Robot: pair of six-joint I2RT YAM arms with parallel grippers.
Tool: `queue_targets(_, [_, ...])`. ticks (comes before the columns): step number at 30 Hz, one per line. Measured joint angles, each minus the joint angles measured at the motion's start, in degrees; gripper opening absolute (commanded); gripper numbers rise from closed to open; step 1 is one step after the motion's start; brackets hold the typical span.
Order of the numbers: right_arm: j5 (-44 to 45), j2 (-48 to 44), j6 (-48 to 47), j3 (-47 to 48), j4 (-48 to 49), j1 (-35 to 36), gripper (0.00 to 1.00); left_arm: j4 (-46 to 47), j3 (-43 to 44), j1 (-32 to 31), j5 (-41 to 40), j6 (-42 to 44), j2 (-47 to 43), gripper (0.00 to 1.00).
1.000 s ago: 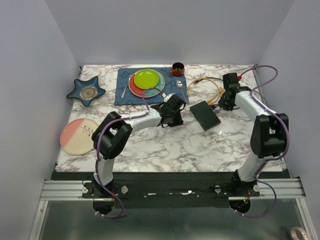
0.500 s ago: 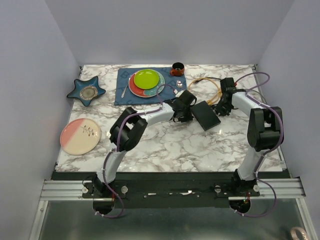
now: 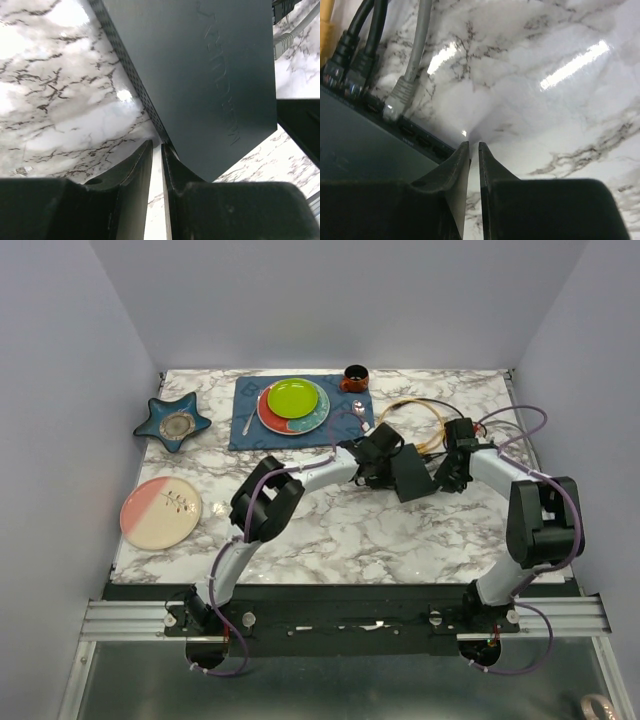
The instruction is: Pull the plug from the switch port
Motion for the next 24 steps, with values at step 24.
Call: queue_targets(24, [-0.1, -18.1, 3.3, -11.1, -0.2, 12.0, 0.31, 3.9, -18.5, -7.3, -0.5, 4.1, -12.2, 0.35])
